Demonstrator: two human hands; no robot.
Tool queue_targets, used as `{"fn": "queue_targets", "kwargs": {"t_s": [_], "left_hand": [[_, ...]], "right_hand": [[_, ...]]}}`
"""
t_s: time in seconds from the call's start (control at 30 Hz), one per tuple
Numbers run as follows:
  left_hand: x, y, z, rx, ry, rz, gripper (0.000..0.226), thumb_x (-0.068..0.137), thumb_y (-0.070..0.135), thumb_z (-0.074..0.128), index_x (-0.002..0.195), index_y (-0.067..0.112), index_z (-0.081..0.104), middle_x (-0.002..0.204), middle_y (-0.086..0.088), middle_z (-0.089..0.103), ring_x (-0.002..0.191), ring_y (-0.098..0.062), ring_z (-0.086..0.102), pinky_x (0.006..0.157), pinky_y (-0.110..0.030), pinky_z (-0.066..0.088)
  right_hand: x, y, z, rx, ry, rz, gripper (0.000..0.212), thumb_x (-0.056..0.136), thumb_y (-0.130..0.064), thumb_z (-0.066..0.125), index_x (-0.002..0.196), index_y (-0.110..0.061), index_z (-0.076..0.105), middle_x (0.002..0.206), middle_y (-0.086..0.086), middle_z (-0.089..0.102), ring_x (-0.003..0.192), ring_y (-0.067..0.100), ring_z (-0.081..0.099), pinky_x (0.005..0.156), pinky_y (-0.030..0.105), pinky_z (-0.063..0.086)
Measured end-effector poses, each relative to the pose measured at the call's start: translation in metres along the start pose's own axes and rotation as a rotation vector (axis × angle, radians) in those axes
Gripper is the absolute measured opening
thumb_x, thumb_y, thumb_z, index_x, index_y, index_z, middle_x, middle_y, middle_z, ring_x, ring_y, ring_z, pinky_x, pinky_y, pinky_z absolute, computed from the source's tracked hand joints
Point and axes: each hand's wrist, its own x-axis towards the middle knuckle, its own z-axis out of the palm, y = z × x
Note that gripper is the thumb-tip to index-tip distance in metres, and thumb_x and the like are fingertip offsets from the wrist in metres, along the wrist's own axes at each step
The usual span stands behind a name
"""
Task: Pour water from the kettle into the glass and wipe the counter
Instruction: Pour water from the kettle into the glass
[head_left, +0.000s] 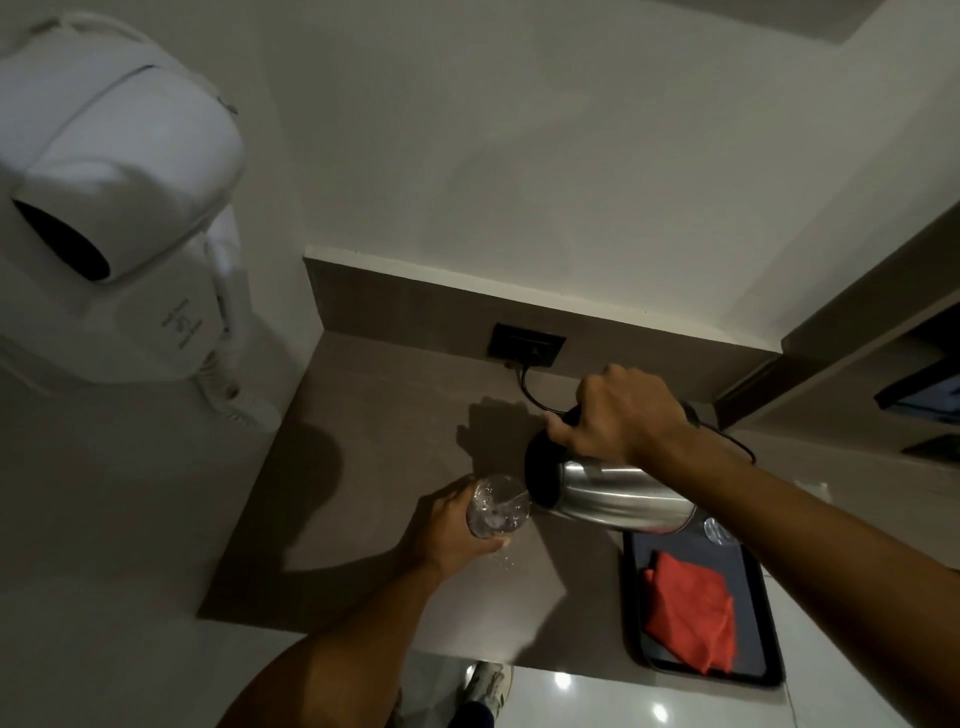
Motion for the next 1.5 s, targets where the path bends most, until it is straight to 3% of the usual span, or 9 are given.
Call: {"fn": "queue_targets", "kwargs": {"t_s": [0.47,0.7,1.1,1.2,1.33,1.4,1.5], "left_hand": [[0.000,0.002,-0.001,0.012,-0.009,-0.009,0.086,0.055,0.054,0.087,0.131,0.028,0.056,0.125,0.009,0.068,0.112,-0.007,0.063,0.094,-0.027,0.056],[-0.002,0.004,-0.003,0.009,-0.002,-0.048,0.085,0.055,0.055,0.086,0.130,0.031,0.056,0.125,0.011,0.067,0.112,-0.005,0.061,0.095,-0.022,0.053],[-0.001,0.005,-0.003,-0.004,-0.023,-0.051,0.086,0.057,0.052,0.088,0.133,0.029,0.054,0.128,0.007,0.066,0.116,-0.011,0.061,0.096,-0.032,0.056],[-0.002,0.005,-0.002,-0.008,-0.024,-0.049,0.085,0.058,0.050,0.088,0.133,0.027,0.054,0.128,0.006,0.066,0.116,-0.010,0.061,0.097,-0.030,0.055],[-0.003,0.007,-0.005,-0.016,-0.001,-0.029,0.085,0.058,0.046,0.089,0.134,0.025,0.055,0.129,0.005,0.066,0.116,-0.011,0.061,0.099,-0.028,0.052],[-0.003,0.009,-0.006,-0.033,-0.003,-0.027,0.083,0.058,0.044,0.089,0.133,0.026,0.056,0.128,0.005,0.066,0.115,-0.011,0.062,0.098,-0.025,0.052],[-0.004,0.008,-0.006,-0.048,-0.008,-0.031,0.080,0.059,0.041,0.089,0.131,0.027,0.057,0.127,0.005,0.067,0.114,-0.011,0.062,0.096,-0.023,0.051]], "right_hand": [[0.003,-0.004,0.004,0.026,-0.008,0.011,0.062,0.085,-0.066,0.042,0.046,-0.018,0.038,0.041,-0.005,0.037,0.035,0.013,0.034,0.043,0.020,0.027],[-0.001,-0.007,0.006,0.027,0.008,0.017,0.062,0.085,-0.066,0.042,0.047,-0.018,0.037,0.042,-0.004,0.037,0.035,0.013,0.034,0.043,0.020,0.027],[-0.010,-0.011,0.011,0.015,0.038,0.006,0.062,0.085,-0.067,0.040,0.047,-0.019,0.038,0.041,-0.005,0.037,0.034,0.011,0.031,0.041,0.019,0.021],[-0.013,-0.006,0.013,0.055,0.070,0.041,0.062,0.084,-0.064,0.045,0.044,-0.018,0.037,0.039,-0.004,0.036,0.032,0.012,0.032,0.039,0.020,0.019],[-0.020,0.008,0.019,0.182,0.072,0.135,0.062,0.084,-0.061,0.050,0.049,-0.010,0.054,0.042,0.004,0.051,0.035,0.020,0.044,0.038,0.029,0.037],[-0.028,0.016,0.022,0.292,0.066,0.154,0.059,0.085,-0.060,0.050,0.050,-0.013,0.057,0.041,0.003,0.053,0.036,0.019,0.048,0.039,0.030,0.038],[-0.040,0.030,0.029,0.438,0.104,0.191,0.052,0.088,-0.050,0.056,0.044,-0.023,0.048,0.036,-0.006,0.044,0.032,0.010,0.041,0.037,0.018,0.029]]}}
